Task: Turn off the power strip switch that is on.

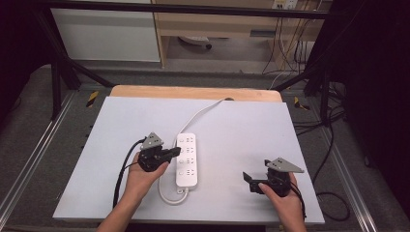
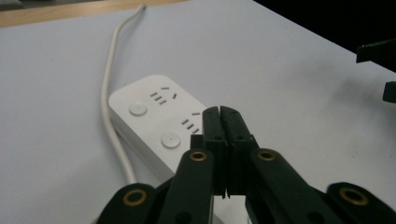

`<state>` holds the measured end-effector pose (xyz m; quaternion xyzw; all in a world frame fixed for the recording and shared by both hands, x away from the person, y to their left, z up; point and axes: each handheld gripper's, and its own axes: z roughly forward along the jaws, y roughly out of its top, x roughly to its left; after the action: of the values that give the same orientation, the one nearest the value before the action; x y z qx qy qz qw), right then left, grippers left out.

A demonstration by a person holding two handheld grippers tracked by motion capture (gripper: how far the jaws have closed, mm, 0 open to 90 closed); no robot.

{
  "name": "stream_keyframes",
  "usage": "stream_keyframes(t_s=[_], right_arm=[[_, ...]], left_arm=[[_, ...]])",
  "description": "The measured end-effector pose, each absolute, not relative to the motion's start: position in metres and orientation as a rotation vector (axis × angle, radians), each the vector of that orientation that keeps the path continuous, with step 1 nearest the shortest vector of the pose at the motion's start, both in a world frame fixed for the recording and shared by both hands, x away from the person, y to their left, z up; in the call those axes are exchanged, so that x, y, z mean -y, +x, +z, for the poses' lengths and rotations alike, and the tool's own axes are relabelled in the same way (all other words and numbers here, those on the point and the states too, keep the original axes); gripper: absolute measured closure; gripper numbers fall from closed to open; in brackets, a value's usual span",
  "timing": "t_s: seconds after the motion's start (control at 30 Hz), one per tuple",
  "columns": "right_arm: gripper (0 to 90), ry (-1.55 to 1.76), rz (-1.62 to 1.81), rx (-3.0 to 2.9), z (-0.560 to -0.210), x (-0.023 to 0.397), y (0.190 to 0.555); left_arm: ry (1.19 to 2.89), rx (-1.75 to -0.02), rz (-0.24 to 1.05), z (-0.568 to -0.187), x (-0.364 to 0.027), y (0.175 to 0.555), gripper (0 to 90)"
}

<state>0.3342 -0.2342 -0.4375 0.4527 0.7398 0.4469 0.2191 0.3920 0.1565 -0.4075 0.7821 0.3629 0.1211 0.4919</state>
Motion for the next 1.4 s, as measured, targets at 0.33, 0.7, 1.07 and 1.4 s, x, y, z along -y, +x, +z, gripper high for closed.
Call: stream_keyframes(t_s=[0.33,0.7,1.07,1.4], right_arm=[[3.8,1.255,1.234,-2.057,-0.436,0.234,0.334],[2.8,1.213,1.266,-2.074,-0.436,0.236,0.333],[7.0,1.189,1.251,-2.120,-0.437,0.232,0.333],[3.5,1.200,1.254,-2.090,-0.437,0.232,0.333]], left_arm=[[1.959,-0.859,0.288,-0.412,-0.151,0.389,90.0],[1.964,-0.864,0.285,-0.415,-0.150,0.392,90.0],[1.987,-0.845,0.279,-0.413,-0.148,0.390,90.0],[2.017,-0.832,0.273,-0.417,-0.142,0.390,90.0]])
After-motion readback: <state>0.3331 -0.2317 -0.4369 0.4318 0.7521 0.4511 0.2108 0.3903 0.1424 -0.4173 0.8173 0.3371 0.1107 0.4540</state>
